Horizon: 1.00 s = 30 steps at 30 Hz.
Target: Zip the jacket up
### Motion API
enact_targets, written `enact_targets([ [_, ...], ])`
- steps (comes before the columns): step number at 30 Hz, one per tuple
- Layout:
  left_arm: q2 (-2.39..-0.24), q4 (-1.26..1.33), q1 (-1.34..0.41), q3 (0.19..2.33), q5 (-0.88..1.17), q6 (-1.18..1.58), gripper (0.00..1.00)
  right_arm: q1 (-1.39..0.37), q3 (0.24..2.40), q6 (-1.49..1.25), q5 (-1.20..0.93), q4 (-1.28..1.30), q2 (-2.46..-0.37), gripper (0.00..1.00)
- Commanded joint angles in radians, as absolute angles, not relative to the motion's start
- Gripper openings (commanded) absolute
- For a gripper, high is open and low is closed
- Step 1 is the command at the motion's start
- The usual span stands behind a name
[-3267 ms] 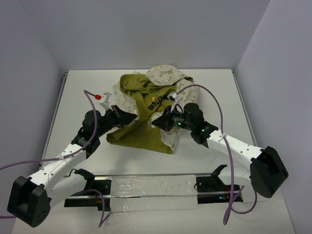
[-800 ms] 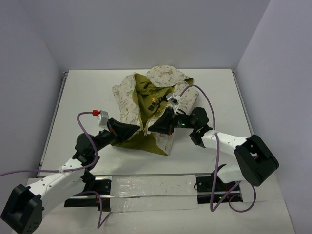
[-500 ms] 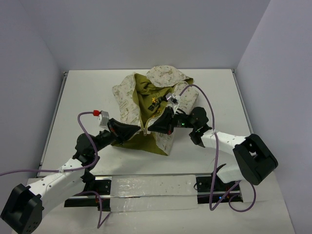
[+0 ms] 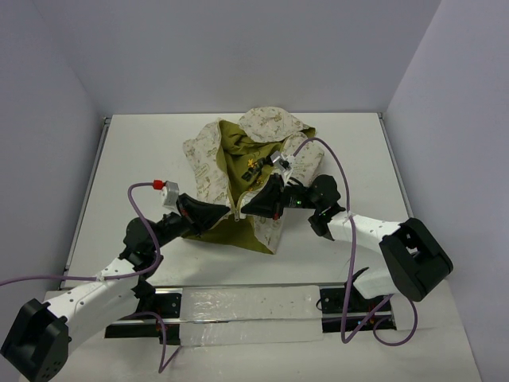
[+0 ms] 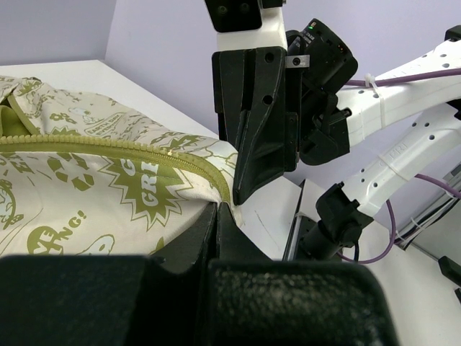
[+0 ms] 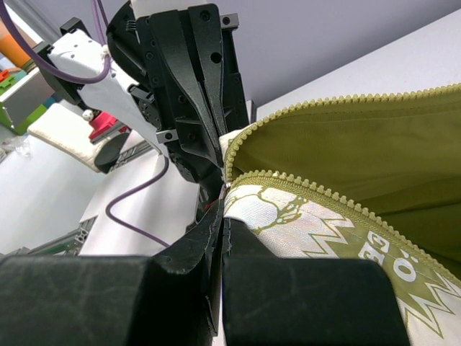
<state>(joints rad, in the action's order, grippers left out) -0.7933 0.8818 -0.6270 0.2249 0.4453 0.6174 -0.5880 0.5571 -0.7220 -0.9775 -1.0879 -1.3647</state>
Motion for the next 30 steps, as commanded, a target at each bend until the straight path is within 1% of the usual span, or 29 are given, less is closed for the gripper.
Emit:
enact_targets([
  [1,-0.792,0.919,-0.640,0.247,0.451,0.598,0.00,-0.588,0.601,-0.726,-0.976,-1.184,-1.362,0.00],
  [15,-0.787,0.904,-0.649,0.255,0.466,0.611,0.00,-0.588,0.611,-0.716,-0.956,-1.189,-1.356,0.00],
  [30,-0.786,0.837,-0.651,0.273,0.431,0.614,0.00,-0.588,0.614,-0.696,-0.968,-1.190,-1.320,0.00],
])
